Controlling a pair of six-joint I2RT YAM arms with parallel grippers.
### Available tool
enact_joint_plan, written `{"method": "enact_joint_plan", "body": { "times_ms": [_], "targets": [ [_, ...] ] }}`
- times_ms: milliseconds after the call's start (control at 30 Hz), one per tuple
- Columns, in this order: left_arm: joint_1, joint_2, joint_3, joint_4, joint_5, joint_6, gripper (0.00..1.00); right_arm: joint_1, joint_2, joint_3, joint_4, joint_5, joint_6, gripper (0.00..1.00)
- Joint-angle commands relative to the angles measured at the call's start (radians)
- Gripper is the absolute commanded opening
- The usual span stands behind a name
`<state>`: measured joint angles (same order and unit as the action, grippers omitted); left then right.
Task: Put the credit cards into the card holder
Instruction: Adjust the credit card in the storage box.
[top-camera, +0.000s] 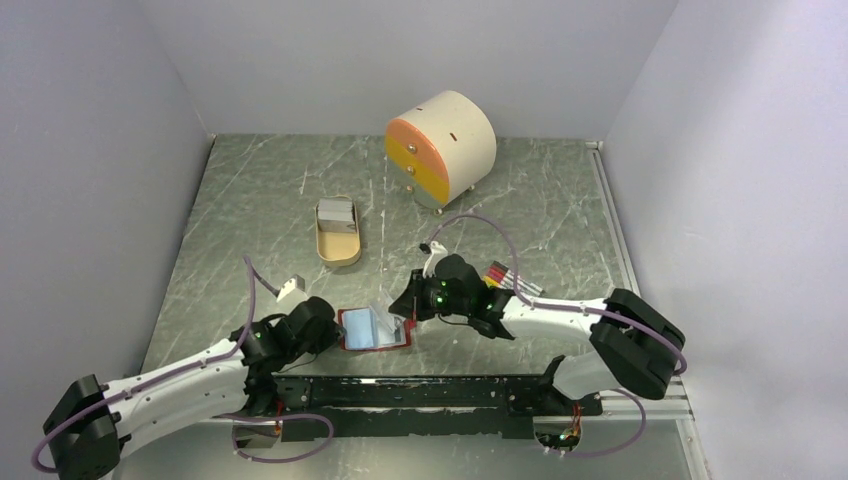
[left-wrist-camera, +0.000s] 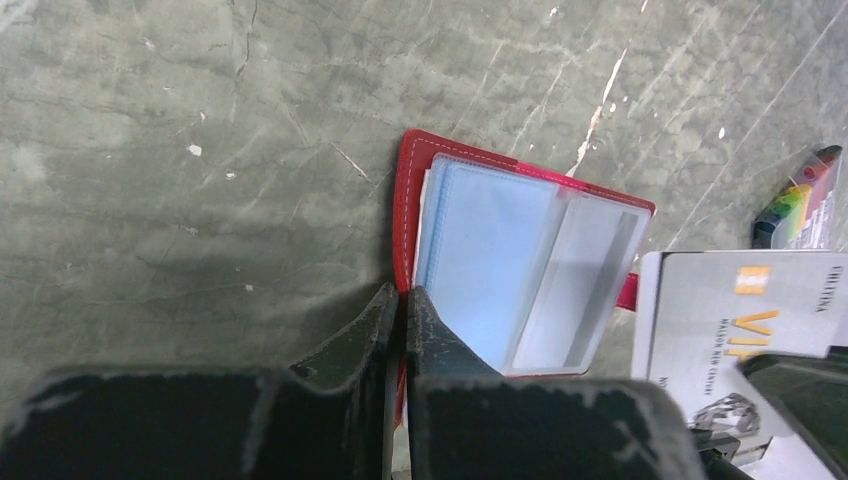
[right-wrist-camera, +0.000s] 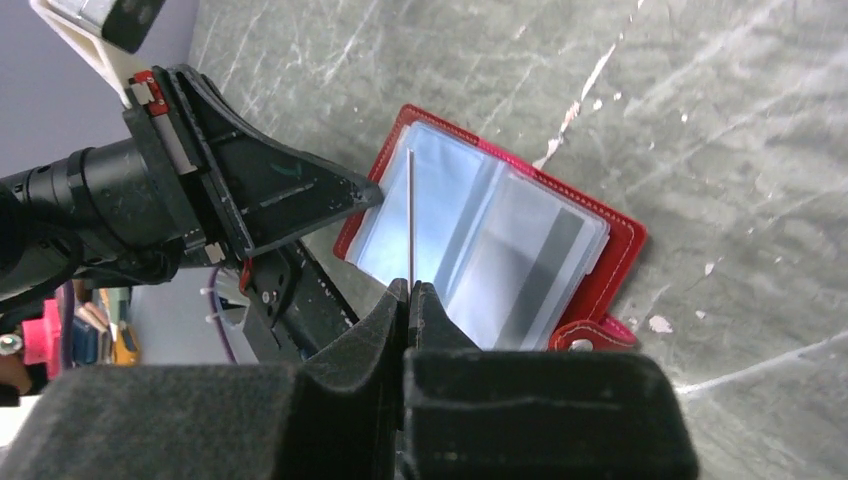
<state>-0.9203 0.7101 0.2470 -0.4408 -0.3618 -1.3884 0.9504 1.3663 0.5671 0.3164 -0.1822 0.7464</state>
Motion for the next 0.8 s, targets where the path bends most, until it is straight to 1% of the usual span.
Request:
{"method": "enact_joint_plan", "body": {
  "times_ms": [0,233,567,767],
  "targets": [
    [-0.006,0.019,-0.018,0.036,-0.006,-0.004,0.09,0.018,0.031,-0.043,0.113,0.019,0.125,0.0],
    [-0.006,0.025,-0.02,0.041,0.001,-0.005,0.09,0.02,0.098,-0.075,0.178,0.011,0.162,0.0],
    [-0.006,0.025,-0.022,0.049,0.004,0.0,0.09,0.02,0.159,-0.08,0.195,0.014,0.179,0.0],
    [-0.006,0.019,-0.021,0.047,0.004,0.002,0.09,0.02,0.156,-0.089,0.181,0.039,0.181,0.0]
  ]
}}
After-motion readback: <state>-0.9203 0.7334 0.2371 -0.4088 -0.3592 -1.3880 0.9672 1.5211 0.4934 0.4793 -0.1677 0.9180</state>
